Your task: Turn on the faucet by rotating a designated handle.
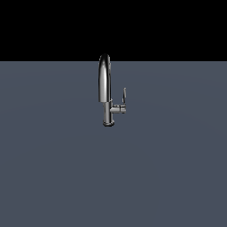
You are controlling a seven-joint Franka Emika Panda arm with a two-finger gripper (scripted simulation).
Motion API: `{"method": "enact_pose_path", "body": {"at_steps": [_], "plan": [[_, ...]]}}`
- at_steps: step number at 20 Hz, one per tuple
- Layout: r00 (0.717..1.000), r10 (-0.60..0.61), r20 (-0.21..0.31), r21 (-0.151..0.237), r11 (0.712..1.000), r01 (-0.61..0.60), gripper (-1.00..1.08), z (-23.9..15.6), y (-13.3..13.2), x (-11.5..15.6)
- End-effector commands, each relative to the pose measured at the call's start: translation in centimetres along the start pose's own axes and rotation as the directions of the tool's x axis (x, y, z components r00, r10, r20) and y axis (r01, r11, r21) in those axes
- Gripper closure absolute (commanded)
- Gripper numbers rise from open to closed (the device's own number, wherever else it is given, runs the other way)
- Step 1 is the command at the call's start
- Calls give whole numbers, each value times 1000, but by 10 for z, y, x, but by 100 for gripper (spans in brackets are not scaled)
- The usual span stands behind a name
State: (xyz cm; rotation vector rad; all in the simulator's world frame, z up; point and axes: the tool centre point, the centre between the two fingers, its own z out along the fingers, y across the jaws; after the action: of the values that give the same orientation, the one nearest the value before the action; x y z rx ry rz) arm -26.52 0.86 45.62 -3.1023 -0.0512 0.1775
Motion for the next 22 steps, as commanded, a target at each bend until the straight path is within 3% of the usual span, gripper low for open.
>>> {"method": "enact_pose_path", "body": {"at_steps": [1, 11, 22], "plan": [[1000, 0, 0, 0, 1000, 0, 108, 0, 0, 0], [999, 31, 29, 33, 999, -32, 108, 0, -2, 14], [982, 131, 138, 140, 979, -150, 108, 1, -7, 63]]}}
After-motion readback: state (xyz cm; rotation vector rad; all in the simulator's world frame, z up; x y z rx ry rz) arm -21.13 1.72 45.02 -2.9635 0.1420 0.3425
